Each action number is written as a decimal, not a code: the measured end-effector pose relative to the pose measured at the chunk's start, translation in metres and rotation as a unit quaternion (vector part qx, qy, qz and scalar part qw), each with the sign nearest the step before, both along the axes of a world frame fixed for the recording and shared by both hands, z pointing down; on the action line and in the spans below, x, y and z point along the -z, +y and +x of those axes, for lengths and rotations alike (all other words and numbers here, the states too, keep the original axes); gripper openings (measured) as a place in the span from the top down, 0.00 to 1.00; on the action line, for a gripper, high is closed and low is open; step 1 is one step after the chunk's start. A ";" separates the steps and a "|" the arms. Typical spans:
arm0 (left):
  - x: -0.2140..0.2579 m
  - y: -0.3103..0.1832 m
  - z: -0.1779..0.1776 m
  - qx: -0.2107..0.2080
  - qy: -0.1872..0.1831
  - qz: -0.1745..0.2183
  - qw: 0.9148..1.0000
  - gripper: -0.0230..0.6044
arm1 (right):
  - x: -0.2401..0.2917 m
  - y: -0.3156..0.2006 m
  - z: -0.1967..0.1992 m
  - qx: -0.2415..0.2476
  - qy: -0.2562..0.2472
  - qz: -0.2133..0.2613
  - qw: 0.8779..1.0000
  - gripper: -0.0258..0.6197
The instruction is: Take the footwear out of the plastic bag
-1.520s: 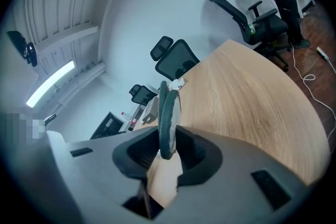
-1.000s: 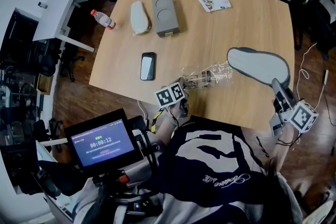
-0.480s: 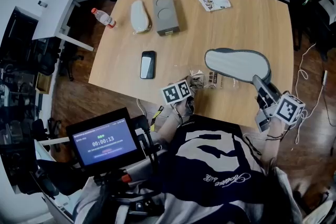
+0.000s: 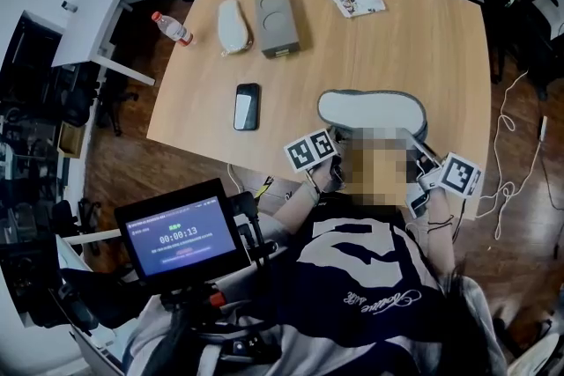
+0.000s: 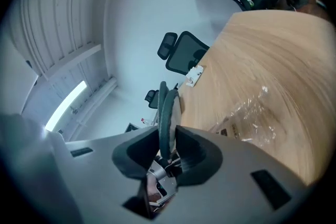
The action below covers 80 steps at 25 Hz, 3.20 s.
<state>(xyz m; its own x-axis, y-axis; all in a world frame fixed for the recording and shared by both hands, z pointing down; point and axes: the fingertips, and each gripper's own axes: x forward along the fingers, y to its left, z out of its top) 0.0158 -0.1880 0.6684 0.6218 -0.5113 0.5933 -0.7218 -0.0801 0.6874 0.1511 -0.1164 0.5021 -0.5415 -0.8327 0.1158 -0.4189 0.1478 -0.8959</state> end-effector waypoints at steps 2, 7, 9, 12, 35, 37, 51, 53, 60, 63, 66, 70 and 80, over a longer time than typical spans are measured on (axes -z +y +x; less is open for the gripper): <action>0.001 0.002 0.003 -0.006 0.001 0.003 1.000 0.96 | -0.027 0.009 0.008 -0.023 0.010 -0.052 0.998 0.82; 0.000 0.003 0.003 -0.021 -0.009 0.001 1.000 0.96 | -0.081 0.027 0.027 -0.077 0.038 -0.161 0.983 0.82; 0.001 0.000 0.004 -0.043 -0.022 0.004 0.999 0.96 | -0.091 0.024 0.026 -0.074 0.037 -0.166 0.983 0.82; 0.001 -0.002 0.003 -0.076 -0.049 0.017 0.996 0.94 | -0.111 0.024 0.030 -0.073 0.051 -0.176 0.980 0.82; 0.000 -0.022 -0.084 -0.045 -0.066 0.026 0.996 0.61 | -0.175 0.019 0.035 -0.059 0.091 -0.214 0.971 0.77; -0.006 -0.019 -0.080 -0.048 -0.055 0.016 0.997 0.61 | -0.174 0.019 0.036 -0.051 0.097 -0.210 0.972 0.75; 0.002 -0.011 -0.081 -0.182 -0.239 0.111 0.947 0.61 | -0.135 0.039 0.088 -0.072 0.365 -0.237 0.897 0.53; 0.009 -0.023 -0.089 -0.168 -0.278 0.154 0.933 0.61 | -0.138 0.042 0.095 -0.076 0.394 -0.241 0.883 0.53; 0.051 -0.002 -0.106 -0.176 -0.223 0.188 0.940 0.61 | -0.087 0.067 0.048 -0.122 0.372 -0.200 0.898 0.54; 0.039 -0.002 -0.110 -0.174 -0.236 0.183 0.938 0.61 | -0.080 0.055 0.010 -0.086 0.360 -0.159 0.915 0.54; 0.029 -0.018 -0.114 -0.157 -0.275 0.173 0.933 0.61 | -0.090 0.035 -0.036 -0.012 0.309 -0.135 0.941 0.56; 0.028 -0.015 -0.118 -0.148 -0.257 0.158 0.942 0.61 | -0.126 0.039 -0.088 0.055 0.272 -0.171 0.945 0.56; 0.097 -0.019 -0.151 -0.024 -0.167 0.206 0.964 0.62 | -0.095 0.040 -0.087 -0.002 0.293 -0.123 0.948 0.70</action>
<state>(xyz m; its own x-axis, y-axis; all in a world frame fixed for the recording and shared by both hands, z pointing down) -0.1352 -0.2072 0.5714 0.4604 -0.7216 0.5170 -0.8858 -0.3352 0.3209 0.0642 -0.0767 0.5974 -0.3218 -0.7432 0.5866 -0.8551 -0.0379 -0.5171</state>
